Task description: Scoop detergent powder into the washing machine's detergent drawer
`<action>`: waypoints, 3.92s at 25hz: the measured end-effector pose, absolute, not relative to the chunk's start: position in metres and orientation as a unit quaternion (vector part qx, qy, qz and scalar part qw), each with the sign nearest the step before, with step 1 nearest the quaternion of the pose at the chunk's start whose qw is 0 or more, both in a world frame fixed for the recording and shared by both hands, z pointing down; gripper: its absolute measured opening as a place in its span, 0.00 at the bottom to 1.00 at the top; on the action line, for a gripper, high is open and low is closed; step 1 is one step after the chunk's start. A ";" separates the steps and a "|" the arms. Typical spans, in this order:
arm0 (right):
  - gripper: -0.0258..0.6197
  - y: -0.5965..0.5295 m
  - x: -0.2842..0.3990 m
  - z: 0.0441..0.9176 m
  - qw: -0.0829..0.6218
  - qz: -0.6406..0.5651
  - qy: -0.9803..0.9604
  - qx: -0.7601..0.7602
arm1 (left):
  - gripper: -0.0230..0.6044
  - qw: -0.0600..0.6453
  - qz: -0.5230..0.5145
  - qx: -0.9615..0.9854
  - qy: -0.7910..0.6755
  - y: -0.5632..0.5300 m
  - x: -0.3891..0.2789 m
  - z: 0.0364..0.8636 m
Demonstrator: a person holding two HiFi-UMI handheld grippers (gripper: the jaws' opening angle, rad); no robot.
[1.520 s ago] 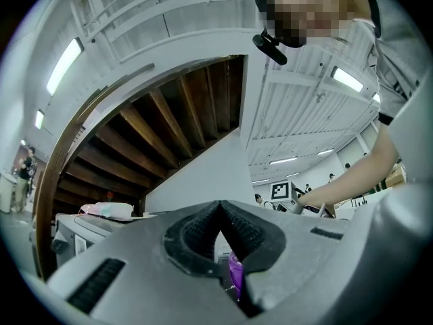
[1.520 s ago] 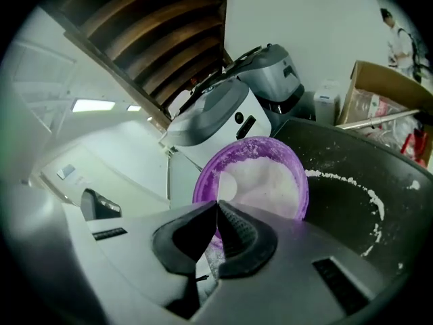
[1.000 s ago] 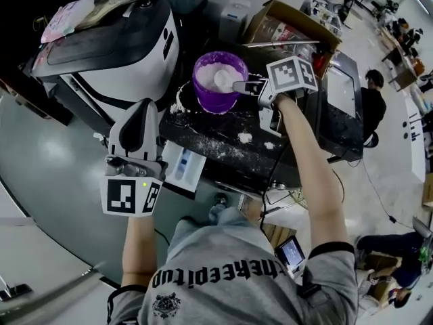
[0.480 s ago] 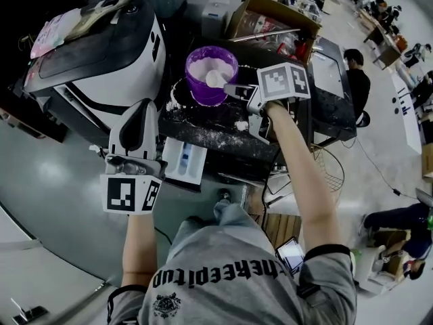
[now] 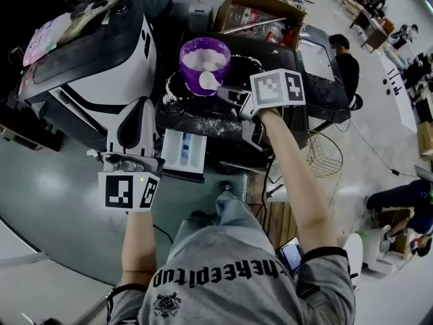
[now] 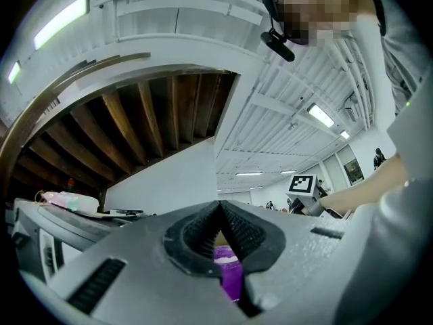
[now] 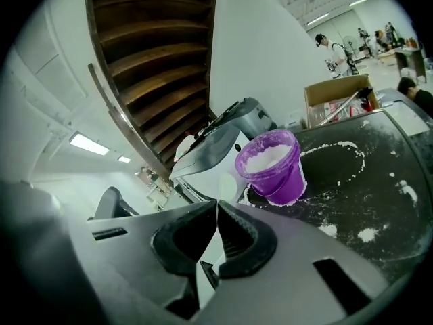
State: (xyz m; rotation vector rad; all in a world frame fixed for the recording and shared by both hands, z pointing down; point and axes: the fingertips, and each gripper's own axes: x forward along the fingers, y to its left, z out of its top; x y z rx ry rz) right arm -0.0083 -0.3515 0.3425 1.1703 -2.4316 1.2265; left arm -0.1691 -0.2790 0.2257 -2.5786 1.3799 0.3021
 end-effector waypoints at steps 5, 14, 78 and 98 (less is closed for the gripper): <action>0.05 -0.328 -0.025 0.342 0.066 0.417 -0.820 0.387 | 0.04 0.095 0.100 -0.879 0.457 -0.267 -0.174 0.230; 0.05 -0.297 -0.043 0.369 0.031 0.433 -0.813 0.388 | 0.04 0.086 0.094 -0.883 0.452 -0.249 -0.187 0.243; 0.05 -0.249 -0.158 0.581 0.402 0.154 -0.830 0.355 | 0.04 0.033 0.056 -0.846 0.529 -0.228 -0.286 0.305; 0.05 -0.237 -0.170 0.595 0.559 -0.172 -0.769 0.257 | 0.04 0.033 0.057 -0.843 0.534 -0.228 -0.289 0.304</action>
